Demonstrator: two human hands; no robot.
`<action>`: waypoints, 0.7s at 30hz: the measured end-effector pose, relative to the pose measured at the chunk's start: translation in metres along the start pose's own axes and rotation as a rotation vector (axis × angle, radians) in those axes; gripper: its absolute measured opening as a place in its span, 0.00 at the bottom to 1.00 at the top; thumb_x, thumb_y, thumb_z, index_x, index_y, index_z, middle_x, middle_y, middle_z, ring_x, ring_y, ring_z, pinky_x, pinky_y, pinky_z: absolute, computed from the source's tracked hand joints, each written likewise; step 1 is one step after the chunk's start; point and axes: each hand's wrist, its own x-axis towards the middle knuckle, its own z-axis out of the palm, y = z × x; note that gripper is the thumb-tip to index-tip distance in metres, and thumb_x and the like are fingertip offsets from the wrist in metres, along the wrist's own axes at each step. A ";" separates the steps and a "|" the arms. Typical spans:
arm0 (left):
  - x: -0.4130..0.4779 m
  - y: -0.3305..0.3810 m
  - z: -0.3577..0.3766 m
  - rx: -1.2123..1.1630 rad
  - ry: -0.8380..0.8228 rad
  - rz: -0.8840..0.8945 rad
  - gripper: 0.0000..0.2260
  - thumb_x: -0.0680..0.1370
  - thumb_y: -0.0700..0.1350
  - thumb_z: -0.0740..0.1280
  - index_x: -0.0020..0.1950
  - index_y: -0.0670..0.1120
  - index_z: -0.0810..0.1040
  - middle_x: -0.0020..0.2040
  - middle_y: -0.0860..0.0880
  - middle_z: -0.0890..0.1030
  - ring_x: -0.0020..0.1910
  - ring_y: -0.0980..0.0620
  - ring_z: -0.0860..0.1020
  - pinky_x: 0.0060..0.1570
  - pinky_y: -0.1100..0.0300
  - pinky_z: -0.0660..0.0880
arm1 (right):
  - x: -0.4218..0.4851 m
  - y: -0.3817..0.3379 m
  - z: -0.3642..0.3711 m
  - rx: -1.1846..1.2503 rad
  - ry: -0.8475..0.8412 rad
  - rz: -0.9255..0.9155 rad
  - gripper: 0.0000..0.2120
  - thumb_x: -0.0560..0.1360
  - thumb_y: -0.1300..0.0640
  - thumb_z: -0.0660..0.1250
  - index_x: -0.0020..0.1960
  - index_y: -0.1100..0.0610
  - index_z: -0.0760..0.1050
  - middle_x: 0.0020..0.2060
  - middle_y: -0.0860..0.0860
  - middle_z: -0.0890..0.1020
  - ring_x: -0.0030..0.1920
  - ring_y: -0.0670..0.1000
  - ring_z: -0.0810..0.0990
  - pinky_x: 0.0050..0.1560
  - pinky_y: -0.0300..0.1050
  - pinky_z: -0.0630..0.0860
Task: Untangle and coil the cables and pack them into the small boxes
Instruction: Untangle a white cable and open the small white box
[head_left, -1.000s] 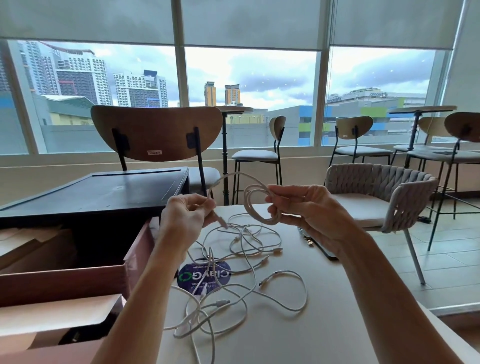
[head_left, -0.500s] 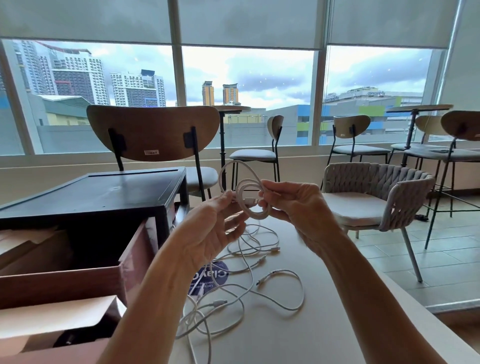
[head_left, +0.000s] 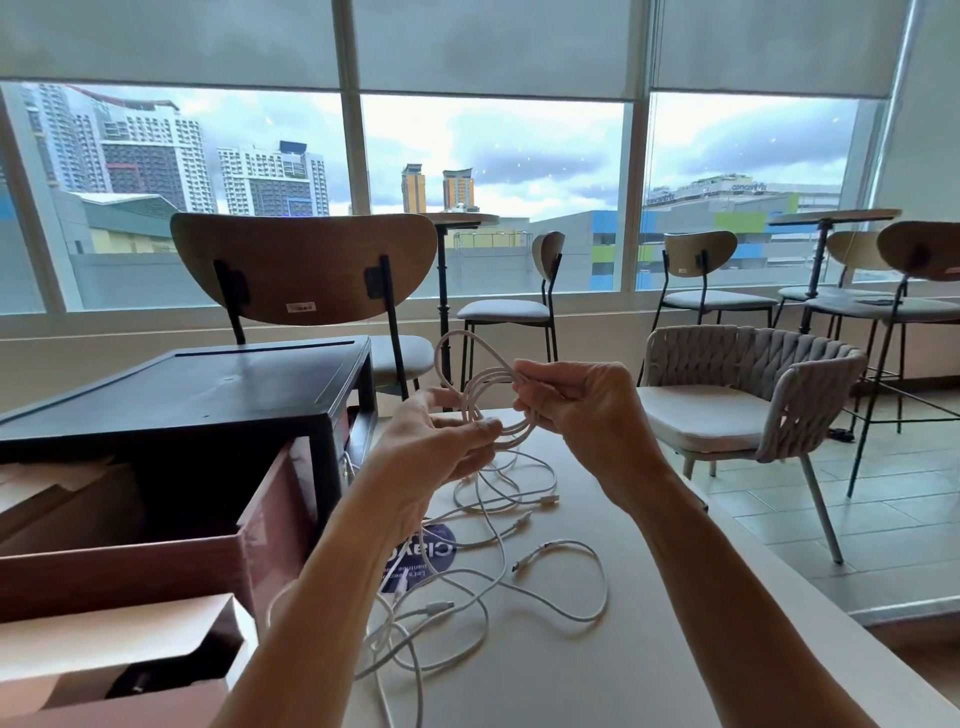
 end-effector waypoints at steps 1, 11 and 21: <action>0.000 0.001 0.000 -0.019 0.013 -0.007 0.22 0.70 0.34 0.75 0.60 0.41 0.72 0.50 0.39 0.82 0.42 0.48 0.84 0.46 0.57 0.82 | 0.001 0.001 0.000 -0.017 0.012 -0.015 0.12 0.73 0.64 0.74 0.52 0.51 0.83 0.43 0.51 0.87 0.43 0.52 0.87 0.49 0.48 0.83; -0.008 0.004 0.002 -0.134 -0.174 -0.158 0.28 0.62 0.35 0.78 0.61 0.38 0.75 0.44 0.40 0.86 0.44 0.45 0.85 0.37 0.64 0.81 | 0.003 0.000 0.005 -0.026 0.168 -0.102 0.12 0.74 0.62 0.74 0.51 0.47 0.83 0.41 0.47 0.87 0.43 0.50 0.87 0.50 0.51 0.83; -0.013 0.005 -0.018 0.659 -0.447 0.076 0.07 0.71 0.37 0.76 0.41 0.46 0.80 0.44 0.42 0.81 0.40 0.50 0.84 0.46 0.58 0.81 | 0.010 0.004 -0.020 0.206 0.453 0.026 0.13 0.73 0.70 0.71 0.58 0.65 0.81 0.44 0.57 0.86 0.37 0.48 0.85 0.45 0.46 0.82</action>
